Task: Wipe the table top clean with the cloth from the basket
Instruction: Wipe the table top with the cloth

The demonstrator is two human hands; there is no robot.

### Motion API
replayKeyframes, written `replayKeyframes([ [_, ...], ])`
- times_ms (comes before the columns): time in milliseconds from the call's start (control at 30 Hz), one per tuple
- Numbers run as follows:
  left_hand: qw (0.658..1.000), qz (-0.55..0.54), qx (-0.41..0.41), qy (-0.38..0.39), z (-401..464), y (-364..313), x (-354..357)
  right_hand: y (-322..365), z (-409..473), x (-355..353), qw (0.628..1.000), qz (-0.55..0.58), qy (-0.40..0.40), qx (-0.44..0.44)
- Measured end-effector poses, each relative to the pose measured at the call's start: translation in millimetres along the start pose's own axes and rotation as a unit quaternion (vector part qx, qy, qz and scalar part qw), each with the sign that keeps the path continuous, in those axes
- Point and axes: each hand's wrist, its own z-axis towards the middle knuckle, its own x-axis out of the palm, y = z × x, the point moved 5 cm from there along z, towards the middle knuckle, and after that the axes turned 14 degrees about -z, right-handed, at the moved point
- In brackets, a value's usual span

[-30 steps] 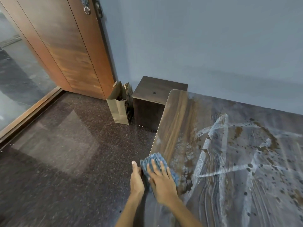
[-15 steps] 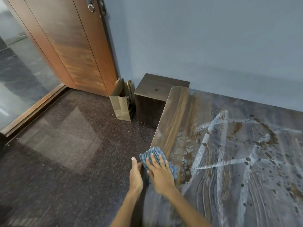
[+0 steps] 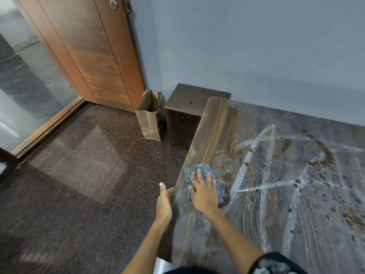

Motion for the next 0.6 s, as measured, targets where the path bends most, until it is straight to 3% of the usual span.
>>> replayKeyframes([
  [100, 1.0, -0.014, -0.005, 0.002, 1.3, 0.7, -0.9, 33.8, -24.1, 12.4, 0.993, -0.005, -0.011, -0.116],
  [200, 0.999, -0.02, -0.028, 0.017, 2.0, 6.8, -9.1, 30.2, -51.8, 28.2, 0.985, -0.015, -0.011, -0.169],
  [367, 0.999, 0.007, -0.041, 0.003, -0.6, 6.0, -15.6, -4.7, -47.4, 22.3, 0.994, -0.031, -0.005, -0.103],
  [500, 0.999, 0.02, -0.029, -0.003, -3.3, 9.1, -16.5, 7.4, -18.2, 2.7, 0.999, -0.017, 0.006, -0.038],
  [600, 1.0, 0.008, -0.029, -0.006, -1.8, 11.3, -16.2, 32.4, -27.5, 8.6, 0.993, -0.015, 0.002, -0.117],
])
